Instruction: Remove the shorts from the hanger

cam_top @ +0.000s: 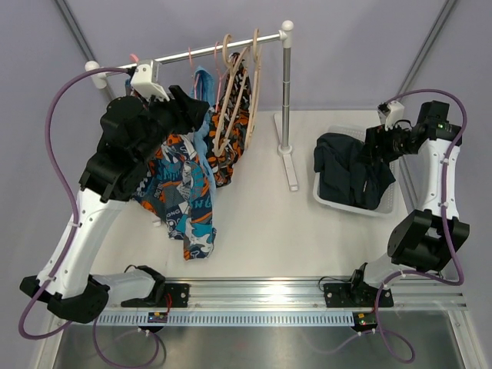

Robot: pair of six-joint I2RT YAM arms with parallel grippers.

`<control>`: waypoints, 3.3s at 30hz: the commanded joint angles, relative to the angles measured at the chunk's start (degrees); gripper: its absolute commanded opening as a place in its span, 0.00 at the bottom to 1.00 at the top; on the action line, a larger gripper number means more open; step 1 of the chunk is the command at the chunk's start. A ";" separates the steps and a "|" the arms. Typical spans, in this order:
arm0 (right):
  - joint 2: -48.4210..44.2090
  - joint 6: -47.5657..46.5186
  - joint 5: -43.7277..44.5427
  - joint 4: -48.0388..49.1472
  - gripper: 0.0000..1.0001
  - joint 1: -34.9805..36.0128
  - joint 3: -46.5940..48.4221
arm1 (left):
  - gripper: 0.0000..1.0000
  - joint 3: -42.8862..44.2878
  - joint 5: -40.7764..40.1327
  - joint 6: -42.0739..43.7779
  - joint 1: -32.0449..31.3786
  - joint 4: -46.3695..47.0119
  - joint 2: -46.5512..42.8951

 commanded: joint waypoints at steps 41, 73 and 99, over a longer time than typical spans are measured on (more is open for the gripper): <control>-4.59 0.31 -13.32 -1.18 0.81 0.28 -7.45 | 0.28 23.05 -14.02 14.17 -1.64 -3.66 31.24; -6.26 -0.66 -14.82 -2.76 0.81 0.28 -7.81 | 0.00 14.36 -9.19 4.42 -1.64 1.79 19.38; -7.49 -4.36 -17.89 -8.30 0.81 8.01 -5.52 | 0.00 -16.49 2.68 -2.35 -4.27 -12.35 -6.63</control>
